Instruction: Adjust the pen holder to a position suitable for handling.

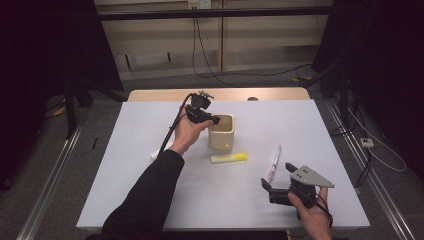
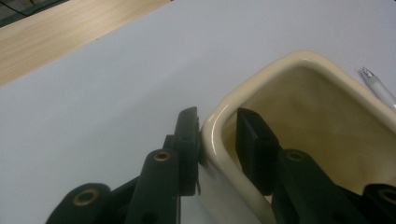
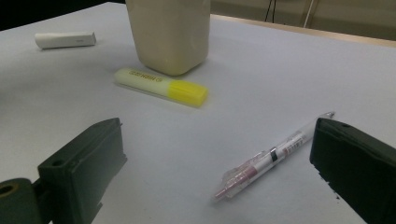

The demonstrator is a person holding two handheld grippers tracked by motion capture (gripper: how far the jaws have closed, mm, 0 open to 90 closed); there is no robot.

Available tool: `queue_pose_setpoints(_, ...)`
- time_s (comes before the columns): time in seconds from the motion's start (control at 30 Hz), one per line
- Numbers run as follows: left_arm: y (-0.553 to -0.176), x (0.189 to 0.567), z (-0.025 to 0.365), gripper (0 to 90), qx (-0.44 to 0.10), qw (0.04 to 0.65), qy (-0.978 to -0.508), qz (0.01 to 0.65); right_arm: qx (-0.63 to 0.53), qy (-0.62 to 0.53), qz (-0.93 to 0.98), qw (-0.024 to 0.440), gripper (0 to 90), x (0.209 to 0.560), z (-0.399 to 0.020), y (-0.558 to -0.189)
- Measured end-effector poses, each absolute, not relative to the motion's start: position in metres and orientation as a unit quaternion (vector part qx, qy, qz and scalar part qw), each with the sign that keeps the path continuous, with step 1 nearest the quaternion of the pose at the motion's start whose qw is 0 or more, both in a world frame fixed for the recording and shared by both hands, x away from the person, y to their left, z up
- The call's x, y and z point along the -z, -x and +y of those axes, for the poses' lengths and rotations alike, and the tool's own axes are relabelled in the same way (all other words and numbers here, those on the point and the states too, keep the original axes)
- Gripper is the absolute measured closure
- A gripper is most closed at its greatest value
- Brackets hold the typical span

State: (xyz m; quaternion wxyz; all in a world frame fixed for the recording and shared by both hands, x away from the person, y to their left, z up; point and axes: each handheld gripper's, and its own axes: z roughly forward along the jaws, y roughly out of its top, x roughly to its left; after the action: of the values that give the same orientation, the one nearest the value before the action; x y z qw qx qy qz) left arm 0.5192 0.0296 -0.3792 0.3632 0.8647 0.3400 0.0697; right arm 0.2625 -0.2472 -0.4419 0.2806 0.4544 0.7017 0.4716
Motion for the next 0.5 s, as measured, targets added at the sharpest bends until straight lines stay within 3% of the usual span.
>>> queue_pose_setpoints(0.5,-0.5176,0.3773,0.0317,68.8,-0.055,0.357,-0.861,0.358,-0.471,-0.454,0.703,0.280,2.5,0.4423,-0.2466,-0.2624)
